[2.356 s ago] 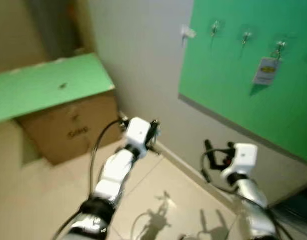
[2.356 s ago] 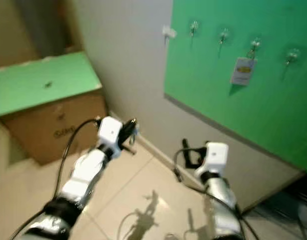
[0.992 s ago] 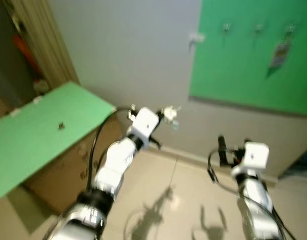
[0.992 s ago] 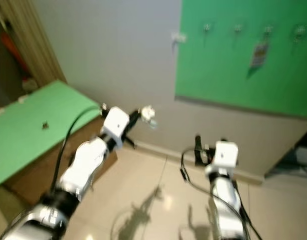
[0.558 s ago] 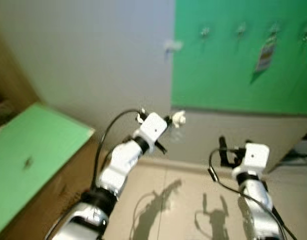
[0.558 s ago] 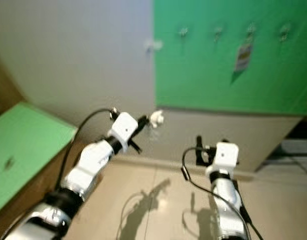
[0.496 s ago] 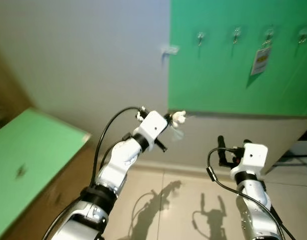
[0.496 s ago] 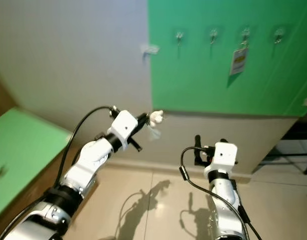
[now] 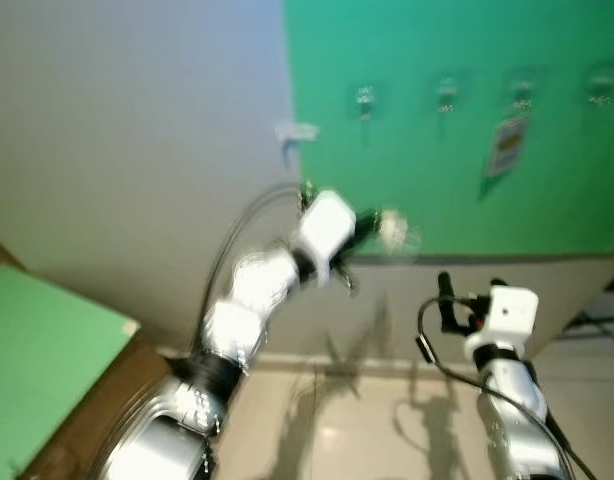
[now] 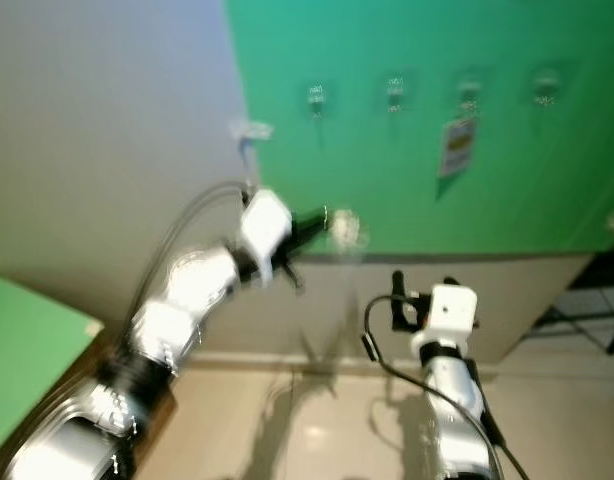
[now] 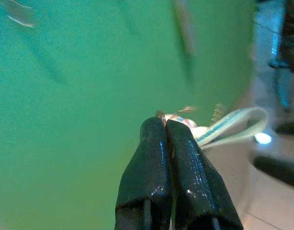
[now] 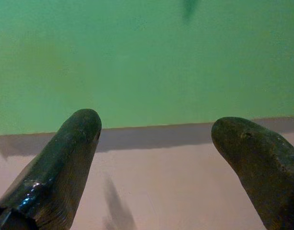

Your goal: Hang keys on a hook

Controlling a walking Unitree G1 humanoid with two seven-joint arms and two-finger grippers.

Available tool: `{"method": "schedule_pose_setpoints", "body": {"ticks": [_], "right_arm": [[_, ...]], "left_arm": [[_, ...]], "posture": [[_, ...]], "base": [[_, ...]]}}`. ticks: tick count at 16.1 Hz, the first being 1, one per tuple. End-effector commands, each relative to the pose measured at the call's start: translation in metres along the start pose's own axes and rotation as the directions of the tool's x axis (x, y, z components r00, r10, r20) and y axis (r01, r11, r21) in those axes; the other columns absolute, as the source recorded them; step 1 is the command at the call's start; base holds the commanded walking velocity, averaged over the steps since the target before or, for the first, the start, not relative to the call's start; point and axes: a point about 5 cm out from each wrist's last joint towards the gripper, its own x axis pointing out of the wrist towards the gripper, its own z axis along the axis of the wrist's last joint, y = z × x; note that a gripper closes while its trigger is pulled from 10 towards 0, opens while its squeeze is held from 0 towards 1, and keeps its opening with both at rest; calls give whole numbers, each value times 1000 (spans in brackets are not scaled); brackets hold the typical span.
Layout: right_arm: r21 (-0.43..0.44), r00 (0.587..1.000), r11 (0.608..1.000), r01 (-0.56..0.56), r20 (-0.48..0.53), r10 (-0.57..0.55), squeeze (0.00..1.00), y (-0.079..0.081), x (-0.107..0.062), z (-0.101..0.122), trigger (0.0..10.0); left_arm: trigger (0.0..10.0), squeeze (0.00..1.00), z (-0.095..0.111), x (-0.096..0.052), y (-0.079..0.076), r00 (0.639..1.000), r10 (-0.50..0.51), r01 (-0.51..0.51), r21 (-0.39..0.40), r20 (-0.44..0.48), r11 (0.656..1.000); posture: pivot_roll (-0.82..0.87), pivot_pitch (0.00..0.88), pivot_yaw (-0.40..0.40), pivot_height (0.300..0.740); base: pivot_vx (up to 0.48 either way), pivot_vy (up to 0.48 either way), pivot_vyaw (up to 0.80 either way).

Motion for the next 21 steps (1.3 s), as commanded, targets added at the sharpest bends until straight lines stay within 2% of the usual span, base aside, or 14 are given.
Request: {"method": "schedule_pose_setpoints", "body": {"ticks": [1, 2, 3, 5, 6, 7, 8, 9, 11, 14, 16, 20, 21], "right_arm": [[2, 999, 1000, -31, -14, 31, 0, 7, -3, -3, 10000], [2, 999, 999, -34, -16, 34, 0, 7, -4, -4, 10000], [8, 999, 999, -40, -21, 40, 0, 9, -4, -5, 10000], [13, 999, 999, -47, -22, 48, 0, 12, -4, -5, 10000], [17, 999, 999, -49, -21, 49, 0, 14, -3, -5, 10000], [18, 999, 999, -49, -21, 49, 0, 14, -3, -4, 10000], [22, 999, 999, -48, -19, 48, 0, 16, -2, -4, 10000], [25, 999, 999, -47, -18, 47, 0, 16, -2, -4, 10000], [26, 999, 999, -46, -20, 47, 0, 15, -4, -5, 10000], [19, 999, 999, -41, -27, 42, 0, 11, -7, -7, 10000], [17, 999, 999, -39, -25, 40, 0, 10, -7, -6, 10000], [17, 999, 999, -38, -27, 39, 0, 9, -6, -6, 10000], [18, 999, 999, -37, -16, 37, 0, 10, -5, -4, 10000]], "left_arm": [[0, 0, 1, -6, 16, 999, 23, -24, -38, -28, 999], [0, 0, 8, -5, 23, 1000, 26, -26, -49, -13, 998], [0, 0, 24, 4, 37, 999, 20, -17, -90, 35, 996], [0, 0, 34, 11, 41, 998, -27, 38, -176, 63, 984], [0, 0, 40, 15, 40, 991, -85, 111, -289, 102, 951], [0, 0, 42, 15, 40, 988, -104, 138, -329, 118, 934], [0, 0, 47, 17, 42, 972, -153, 221, -468, 179, 856], [0, 0, 50, 16, 44, 953, -194, 295, -551, 235, 781], [0, 0, 49, 14, 50, 944, -205, 321, -582, 257, 747], [0, 0, 53, 15, 54, 938, -198, 336, -608, 283, 719], [0, 0, 54, 19, 55, 940, -203, 332, -611, 273, 718], [0, 0, 55, 31, 50, 947, -211, 314, -563, 241, 765], [0, 0, 58, 38, 47, 950, -221, 306, -528, 220, 792]], "posture": [[-141, 0, 59, 740], [-141, 0, 59, 740], [-140, 0, 60, 740], [-144, 0, 66, 740], [-147, 0, 70, 740], [-153, 0, 75, 740], [-162, 0, 86, 740], [-169, 0, 91, 740], [-180, 0, 92, 740], [-197, 0, 90, 740], [-203, 0, 89, 740], [-226, 0, 97, 740], [-244, 0, 110, 740]], "base": [[0, 0, 0], [0, 0, 0], [0, 0, 0], [0, 0, 0], [0, 0, 0], [0, 0, 0], [0, 0, 0], [0, 0, 0], [0, 0, 0], [0, 0, 0], [0, 0, 0], [0, 0, 0], [0, 0, 0]]}}
